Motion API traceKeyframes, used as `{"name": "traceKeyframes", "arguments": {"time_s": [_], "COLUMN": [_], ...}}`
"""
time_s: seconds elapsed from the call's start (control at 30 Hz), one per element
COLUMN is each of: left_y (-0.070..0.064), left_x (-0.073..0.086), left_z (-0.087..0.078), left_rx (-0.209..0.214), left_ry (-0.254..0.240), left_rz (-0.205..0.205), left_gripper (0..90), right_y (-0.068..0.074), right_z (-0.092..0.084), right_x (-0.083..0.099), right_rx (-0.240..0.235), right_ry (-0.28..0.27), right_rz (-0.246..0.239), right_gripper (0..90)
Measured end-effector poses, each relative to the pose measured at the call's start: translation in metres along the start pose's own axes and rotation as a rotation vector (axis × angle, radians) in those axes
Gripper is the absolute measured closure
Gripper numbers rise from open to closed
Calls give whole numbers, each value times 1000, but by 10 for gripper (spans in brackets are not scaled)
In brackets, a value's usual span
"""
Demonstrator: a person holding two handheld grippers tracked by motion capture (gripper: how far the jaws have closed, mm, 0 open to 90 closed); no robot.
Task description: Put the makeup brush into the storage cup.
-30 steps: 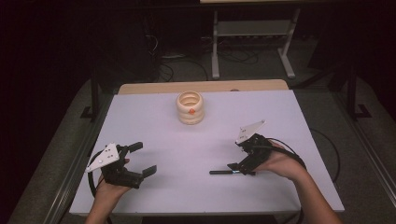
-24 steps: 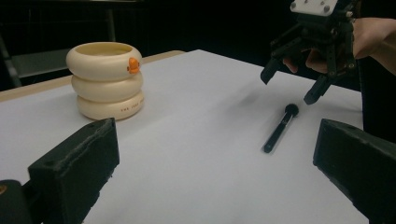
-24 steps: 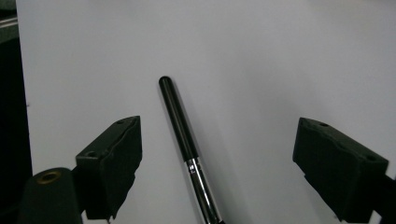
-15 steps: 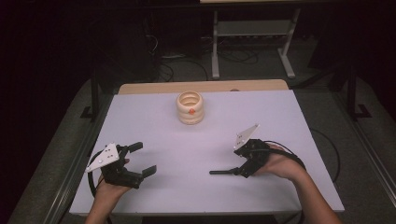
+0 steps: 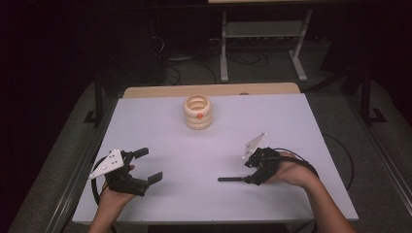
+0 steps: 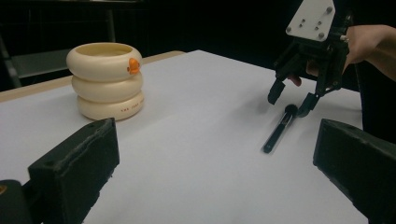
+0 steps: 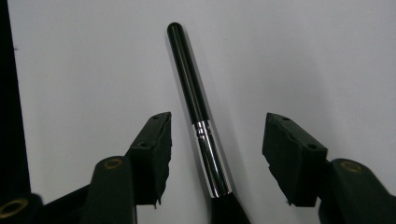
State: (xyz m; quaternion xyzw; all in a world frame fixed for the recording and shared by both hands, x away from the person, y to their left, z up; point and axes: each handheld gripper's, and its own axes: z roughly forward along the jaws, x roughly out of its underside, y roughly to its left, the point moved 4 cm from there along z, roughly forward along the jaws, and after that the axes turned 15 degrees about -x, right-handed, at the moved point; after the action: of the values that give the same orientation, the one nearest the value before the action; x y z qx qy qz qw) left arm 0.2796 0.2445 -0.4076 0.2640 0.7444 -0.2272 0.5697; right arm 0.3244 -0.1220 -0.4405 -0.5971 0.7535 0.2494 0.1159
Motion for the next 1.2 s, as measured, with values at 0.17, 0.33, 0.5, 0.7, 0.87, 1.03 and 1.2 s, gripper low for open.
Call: {"name": "traceKeyframes", "arguments": {"time_s": [0.17, 0.33, 0.5, 0.7, 0.87, 1.03, 1.2], "left_y": [0, 0, 0, 0, 0, 0, 0], "left_x": [0, 0, 0, 0, 0, 0, 0], "left_z": [0, 0, 0, 0, 0, 0, 0], "left_rx": [1, 0, 1, 1, 3, 2, 2], "left_ry": [2, 0, -1, -1, -1, -1, -2], "left_rz": [0, 0, -1, -1, -1, -1, -3], "left_gripper": [0, 0, 0, 0, 0, 0, 0], "right_y": [-3, -4, -4, -4, -5, -5, -6], "right_z": [2, 6, 9, 11, 13, 14, 15], "right_x": [3, 6, 8, 10, 12, 13, 14], "right_rx": [9, 2, -1, 5, 1, -6, -11], "right_ry": [13, 39, 64, 82, 91, 96, 98], "right_rz": [2, -3, -17, -22, -34, -40, -47], "right_gripper": [473, 514, 549, 592, 621, 643, 688]}}
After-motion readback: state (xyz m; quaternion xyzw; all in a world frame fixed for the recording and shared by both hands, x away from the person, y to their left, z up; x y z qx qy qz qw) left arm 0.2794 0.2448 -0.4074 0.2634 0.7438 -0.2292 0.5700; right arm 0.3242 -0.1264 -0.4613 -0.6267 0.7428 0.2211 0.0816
